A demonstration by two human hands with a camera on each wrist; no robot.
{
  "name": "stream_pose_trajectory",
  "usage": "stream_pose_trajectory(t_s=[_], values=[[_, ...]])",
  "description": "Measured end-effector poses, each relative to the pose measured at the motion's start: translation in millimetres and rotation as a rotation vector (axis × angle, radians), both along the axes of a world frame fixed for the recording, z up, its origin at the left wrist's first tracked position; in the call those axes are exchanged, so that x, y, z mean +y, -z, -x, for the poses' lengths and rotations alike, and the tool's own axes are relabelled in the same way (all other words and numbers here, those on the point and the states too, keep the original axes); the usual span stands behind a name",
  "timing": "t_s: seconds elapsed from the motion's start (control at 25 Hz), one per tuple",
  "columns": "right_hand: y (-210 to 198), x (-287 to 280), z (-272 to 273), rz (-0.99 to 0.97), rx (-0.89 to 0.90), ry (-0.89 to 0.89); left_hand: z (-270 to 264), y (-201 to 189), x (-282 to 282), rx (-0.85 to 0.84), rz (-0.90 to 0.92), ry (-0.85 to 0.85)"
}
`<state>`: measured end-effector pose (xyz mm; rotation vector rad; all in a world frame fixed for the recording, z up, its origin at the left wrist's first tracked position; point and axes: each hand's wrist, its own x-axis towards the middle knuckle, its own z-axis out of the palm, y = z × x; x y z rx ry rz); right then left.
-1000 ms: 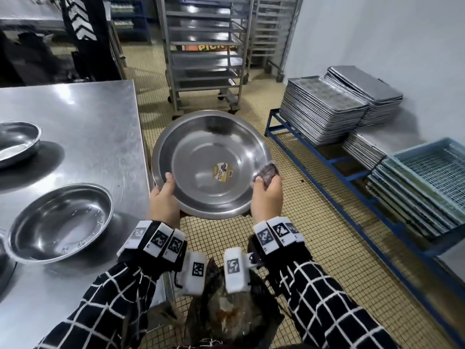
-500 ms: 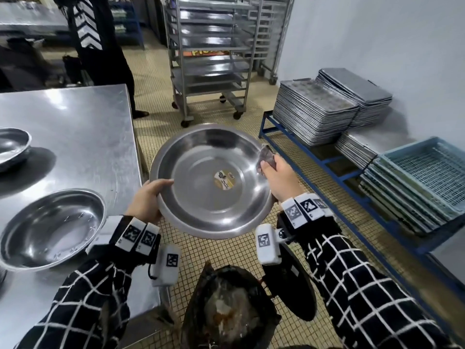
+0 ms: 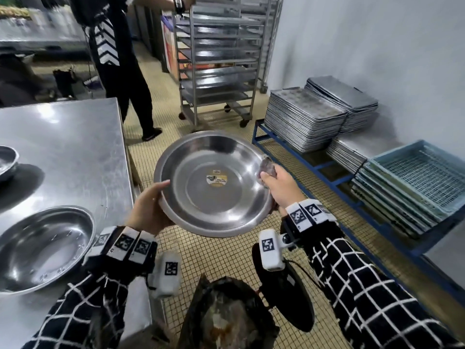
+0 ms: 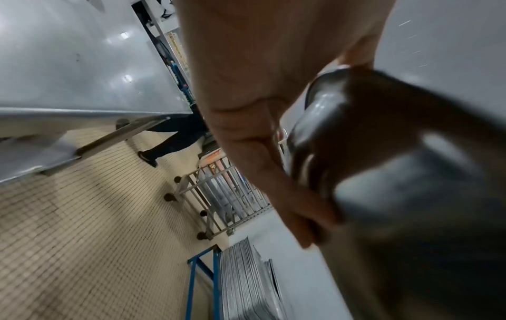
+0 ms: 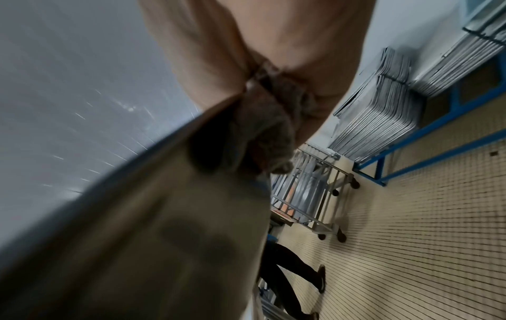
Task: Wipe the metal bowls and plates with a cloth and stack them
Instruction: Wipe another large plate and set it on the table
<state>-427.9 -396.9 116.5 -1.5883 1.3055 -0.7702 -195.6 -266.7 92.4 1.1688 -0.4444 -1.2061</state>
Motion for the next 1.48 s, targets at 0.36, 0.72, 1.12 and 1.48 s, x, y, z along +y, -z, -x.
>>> stream_pose_trajectory(t_s=[0.36,0.72,1.12,1.48], values=[[-20.2,20.3,-13.2,0.052,-0.207,0.156,18.6,-10.6,-21.9,-0.078,-0.001,-0.293],[5.6,26.6,-2.7,-0.097,-0.334,0.169,32.2,-15.3,-4.1,-0.197,0.144,-0.031],[-3.4,35.8,-14.7,-0.045,-0.276,0.136,40.3,-8.2,-4.8,-0.233,0.018,-0.327],[-5.7,35.3,-2.8,-0.079,-0.347,0.199,48.1,7.7,5.0,-0.285,0.166,-0.040]])
